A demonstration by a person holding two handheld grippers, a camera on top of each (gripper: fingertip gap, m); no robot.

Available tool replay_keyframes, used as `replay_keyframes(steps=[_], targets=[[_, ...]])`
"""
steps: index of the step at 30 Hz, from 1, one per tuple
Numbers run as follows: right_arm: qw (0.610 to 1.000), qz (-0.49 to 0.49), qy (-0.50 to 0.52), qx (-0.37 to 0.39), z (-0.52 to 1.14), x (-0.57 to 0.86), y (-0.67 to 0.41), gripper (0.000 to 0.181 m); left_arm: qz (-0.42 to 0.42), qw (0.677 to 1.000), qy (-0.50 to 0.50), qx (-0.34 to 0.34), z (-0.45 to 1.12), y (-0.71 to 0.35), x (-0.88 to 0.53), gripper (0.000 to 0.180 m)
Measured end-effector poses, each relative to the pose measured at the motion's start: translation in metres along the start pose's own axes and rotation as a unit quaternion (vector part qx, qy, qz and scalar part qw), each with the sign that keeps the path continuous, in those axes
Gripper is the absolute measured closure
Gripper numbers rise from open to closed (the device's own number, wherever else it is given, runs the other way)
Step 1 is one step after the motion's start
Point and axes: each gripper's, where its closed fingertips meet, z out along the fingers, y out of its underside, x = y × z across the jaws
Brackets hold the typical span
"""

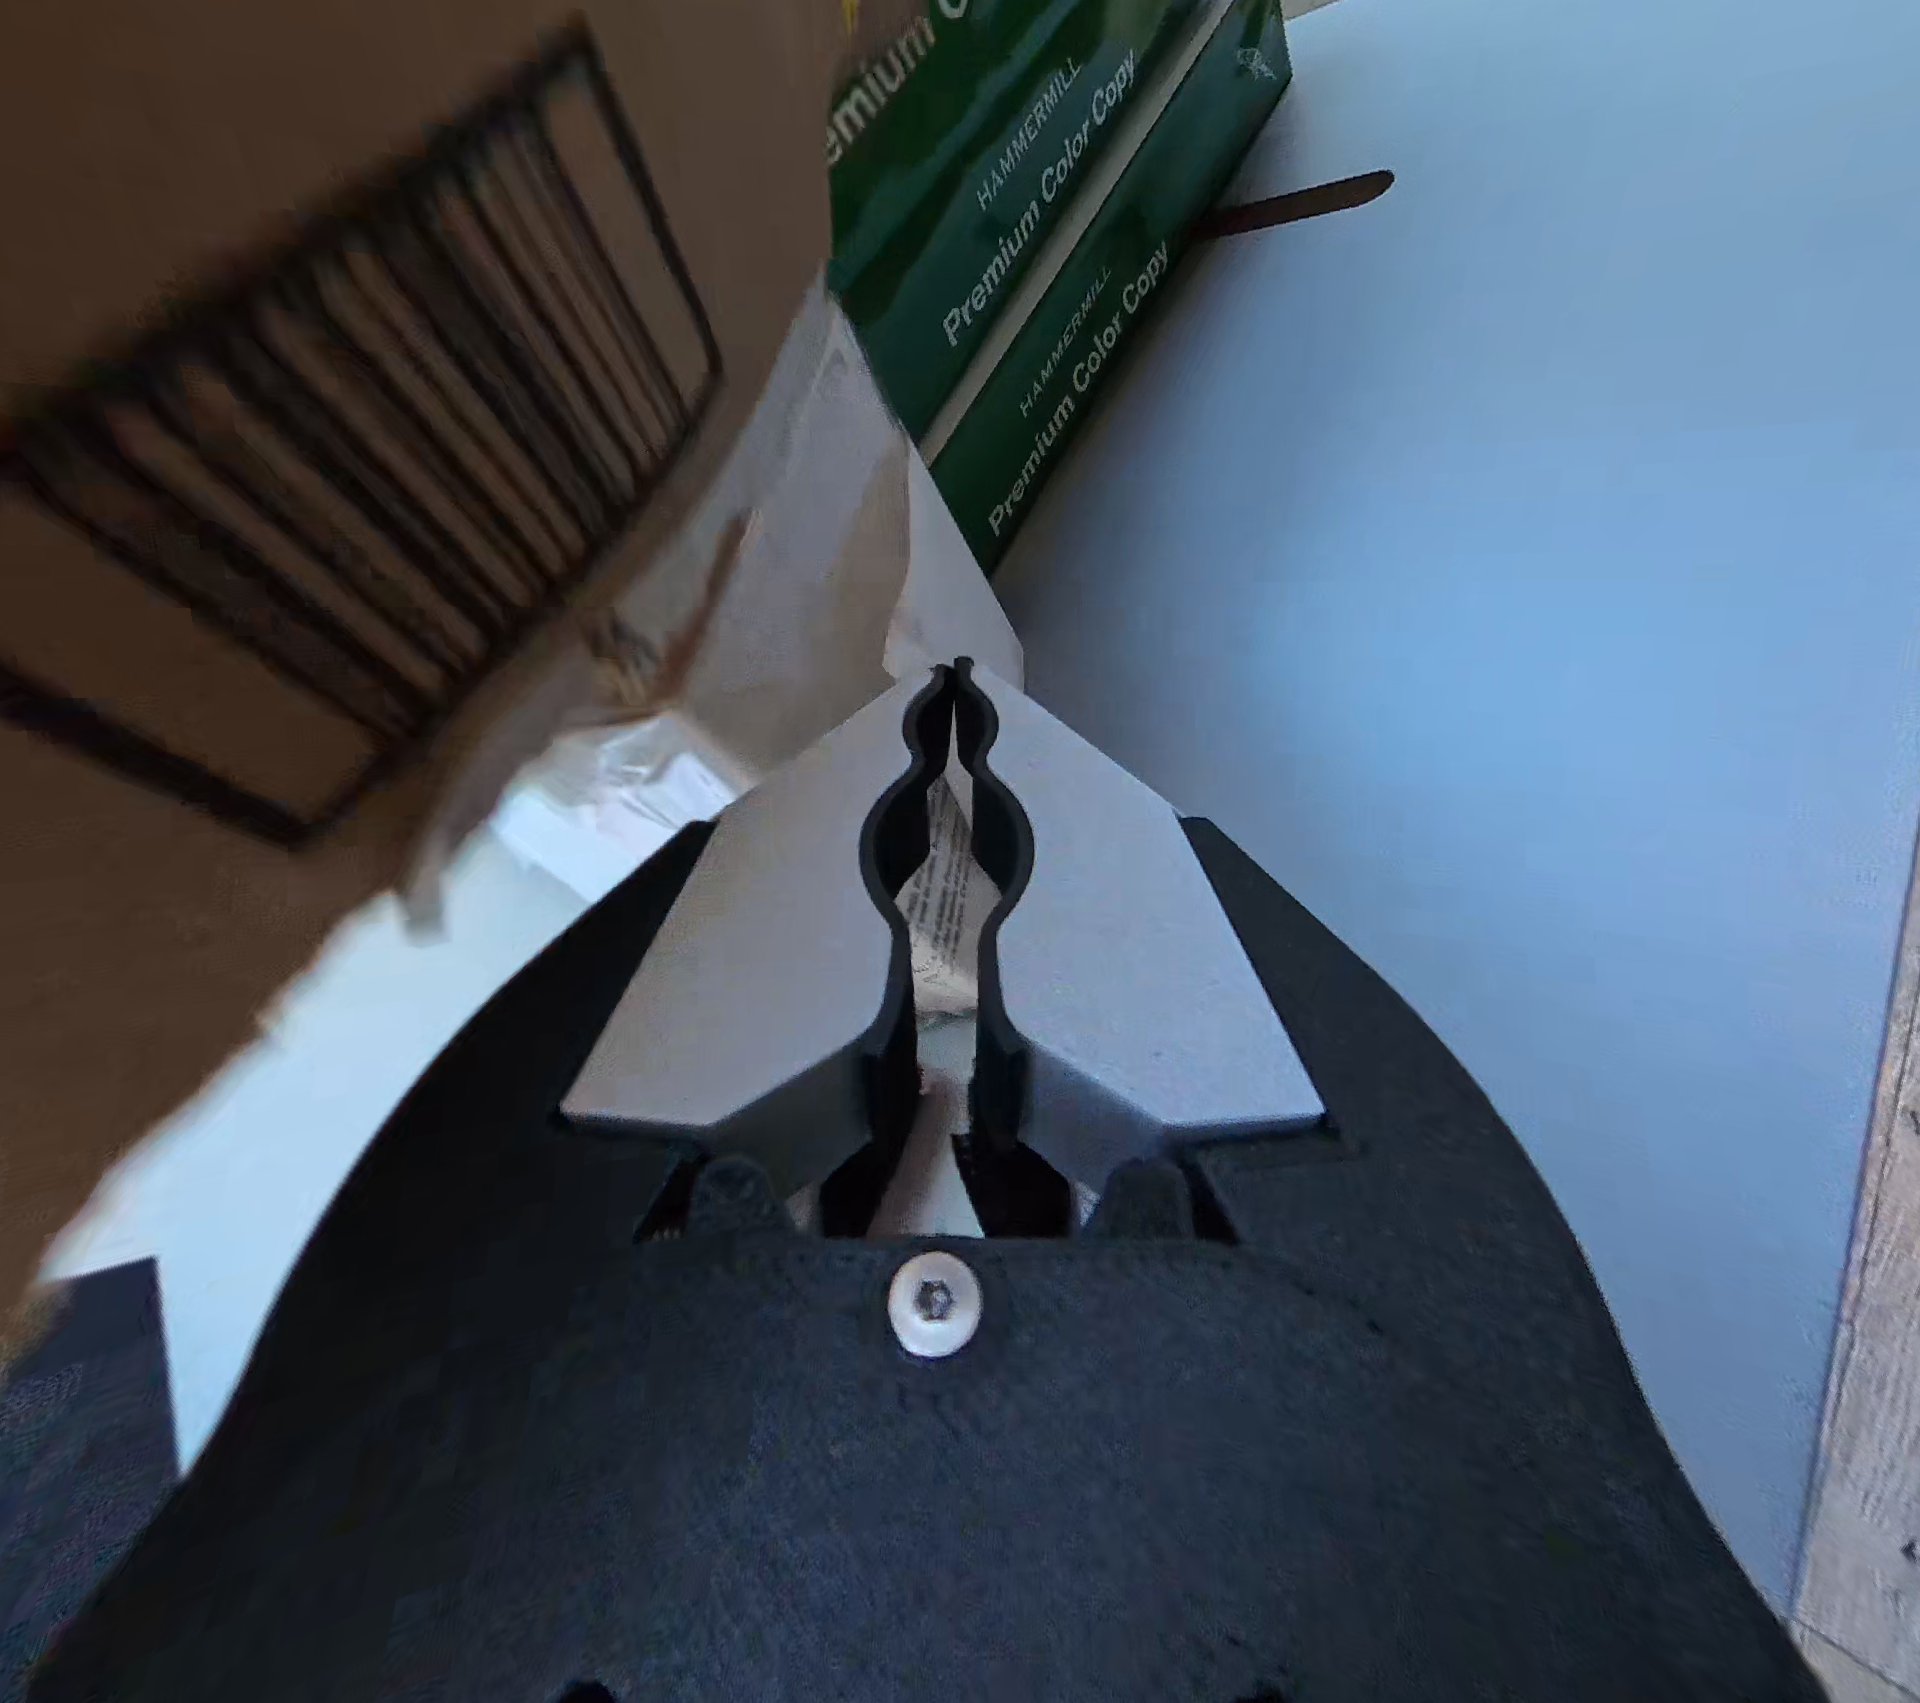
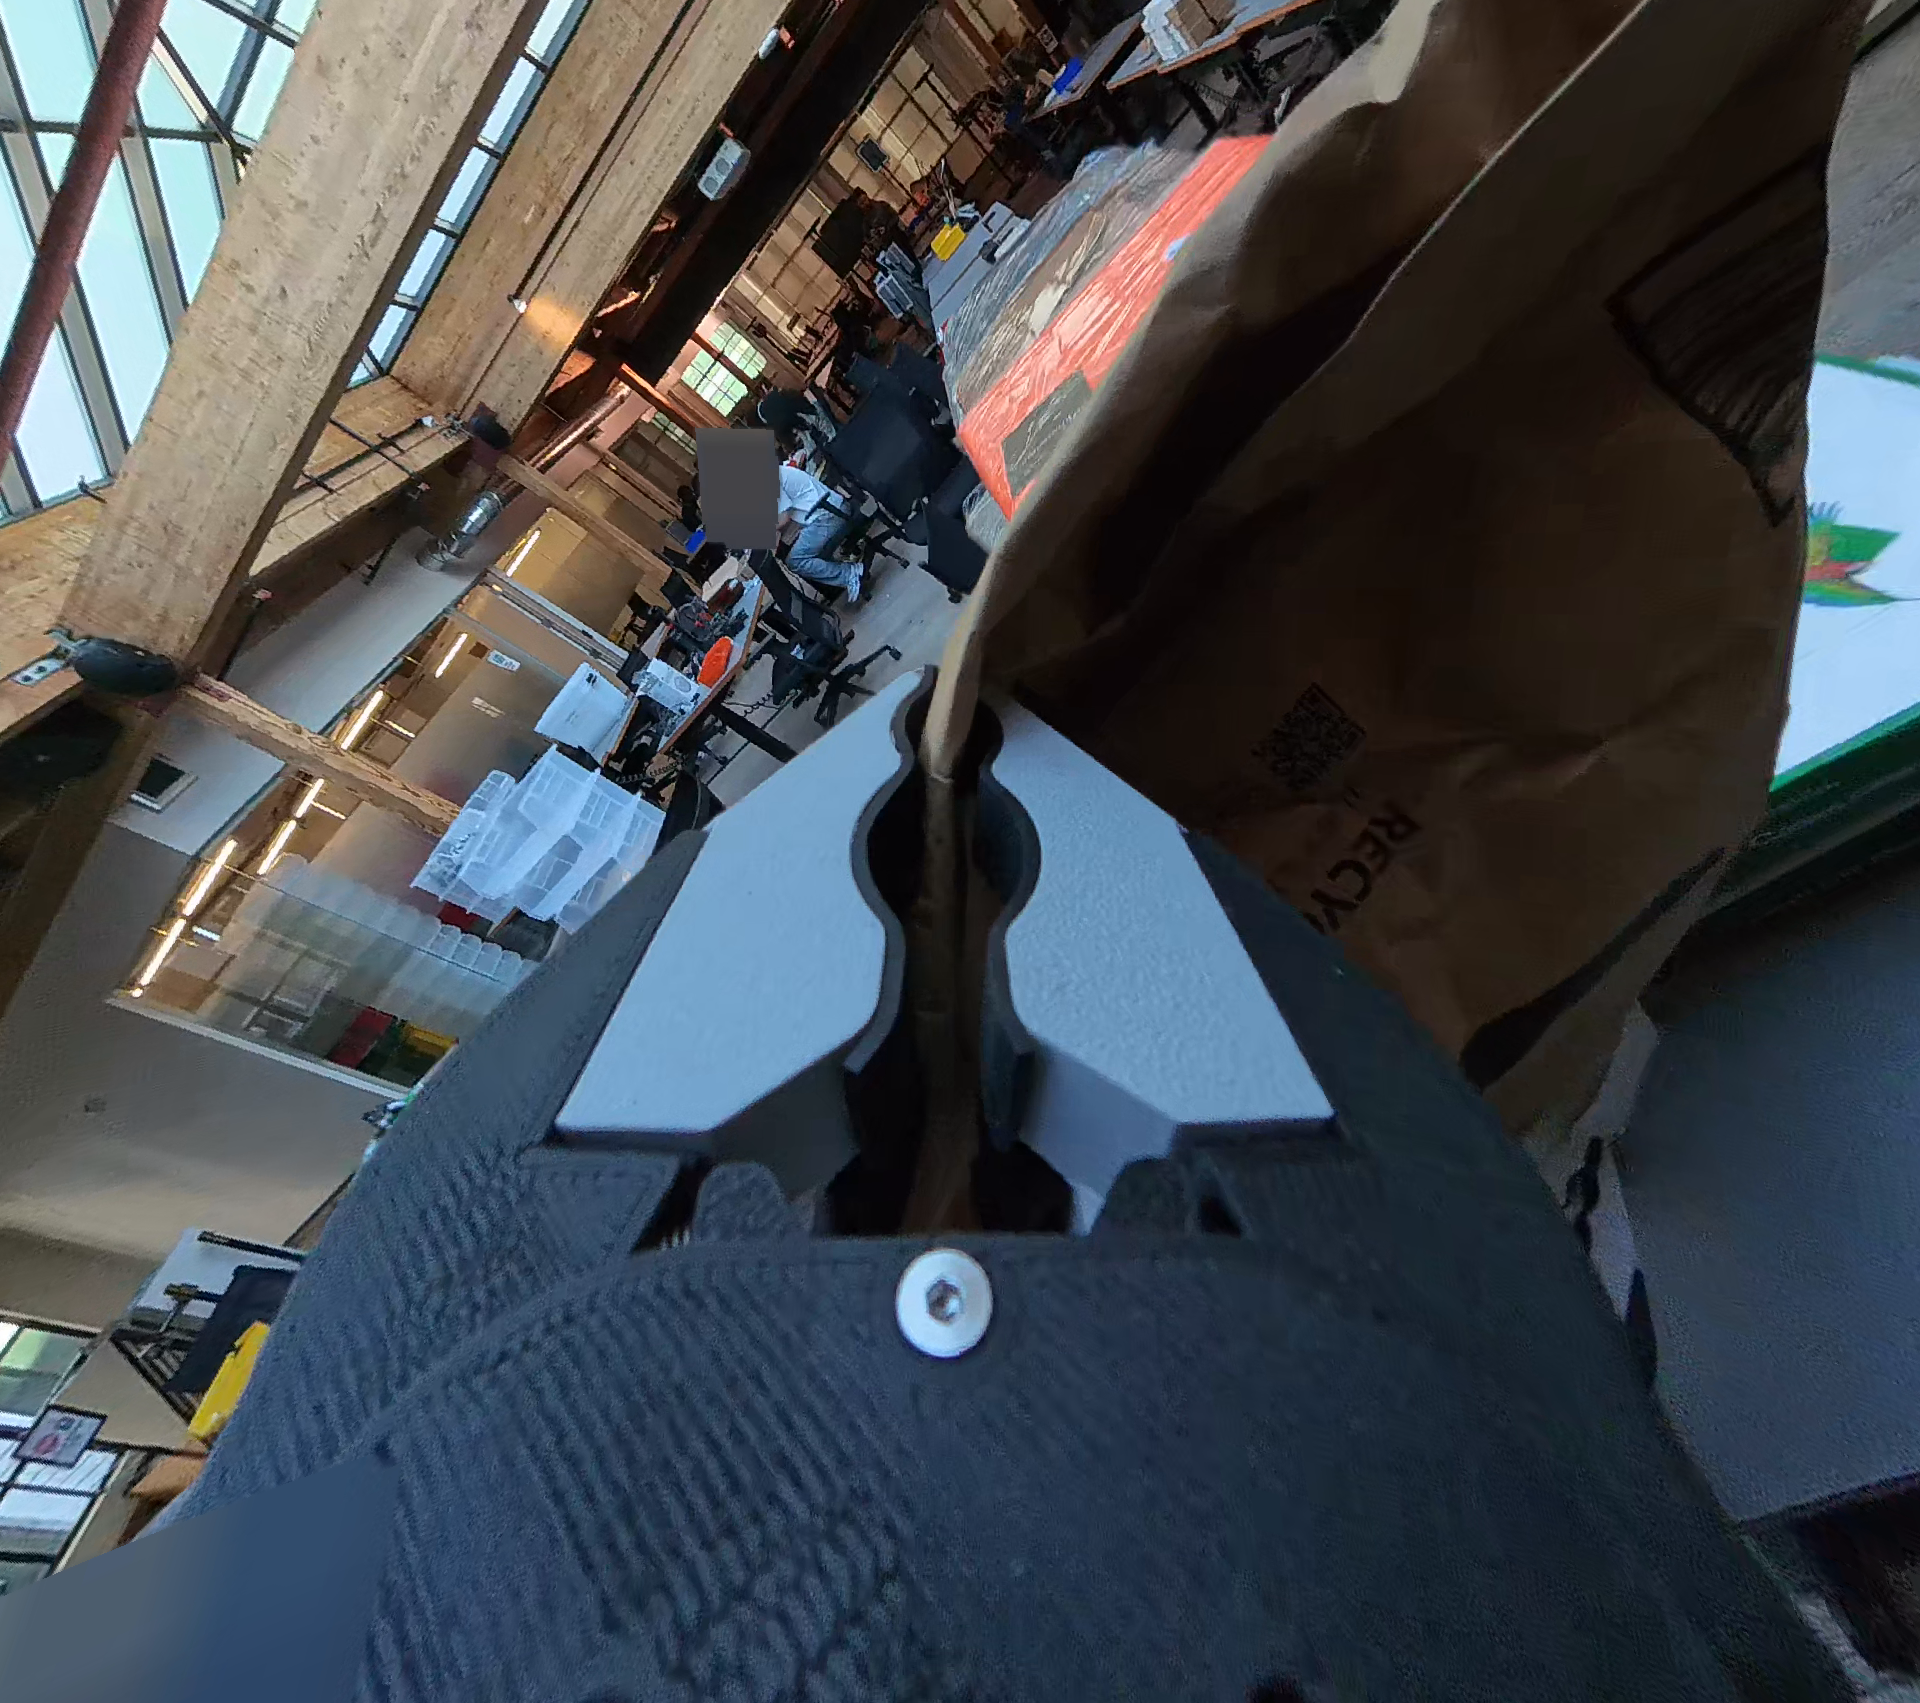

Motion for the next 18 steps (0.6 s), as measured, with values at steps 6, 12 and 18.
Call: replay_keyframes(steps=[6, 12, 18], targets=[[0.998, 0.050, -0.010, 0.043, -0.069, 0.048, -0.053, 0.181, -0.022, 1.000, -0.003, -0.007, 0.010, 0.008, -0.002, 0.180], [0.992, 0.069, -0.063, 0.082, -0.133, 0.077, -0.081, 0.180, -0.025, 1.000, -0.002, -0.008, 0.015, 0.008, -0.003, 0.180], [0.991, 0.035, -0.084, 0.095, -0.220, 0.120, -0.080, 0.181, 0.008, 1.000, 0.016, -0.020, 0.012, 0.015, 0.004, 0.180]])
